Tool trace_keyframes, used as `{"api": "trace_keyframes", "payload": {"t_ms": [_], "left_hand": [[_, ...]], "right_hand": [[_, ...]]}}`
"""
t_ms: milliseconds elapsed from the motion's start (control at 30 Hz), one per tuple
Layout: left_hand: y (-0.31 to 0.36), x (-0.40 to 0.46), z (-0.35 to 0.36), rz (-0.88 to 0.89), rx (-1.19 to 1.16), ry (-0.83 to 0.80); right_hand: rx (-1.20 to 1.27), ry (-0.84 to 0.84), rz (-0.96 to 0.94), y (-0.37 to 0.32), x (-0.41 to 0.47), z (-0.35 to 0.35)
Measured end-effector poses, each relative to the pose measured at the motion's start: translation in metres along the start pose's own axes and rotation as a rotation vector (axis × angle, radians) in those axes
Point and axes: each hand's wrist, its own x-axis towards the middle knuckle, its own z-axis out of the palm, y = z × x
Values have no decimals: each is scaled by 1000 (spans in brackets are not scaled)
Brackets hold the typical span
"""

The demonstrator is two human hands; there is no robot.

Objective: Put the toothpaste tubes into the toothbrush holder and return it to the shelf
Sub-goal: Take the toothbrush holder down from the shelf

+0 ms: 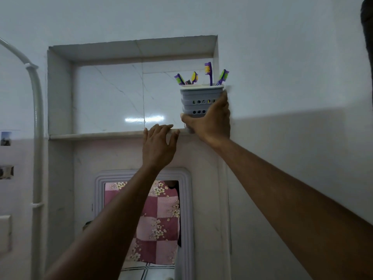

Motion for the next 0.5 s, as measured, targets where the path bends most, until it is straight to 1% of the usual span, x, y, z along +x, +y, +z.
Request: {"api": "trace_keyframes", "payload": {"t_ms": [133,267,367,500], "left_hand": [[18,-28,-15,-55,-147,-13],[26,-82,-29,-81,-216,-93],[24,-137,-35,-144,-254,-181],[18,-213,-37,-239,-306,-297]], "right_hand": [[72,84,-46,2,-28,-21],[132,60,-58,20,-82,-45],[148,7,1,47,-137,-59],[130,-67,155,86,-215,-68]]}}
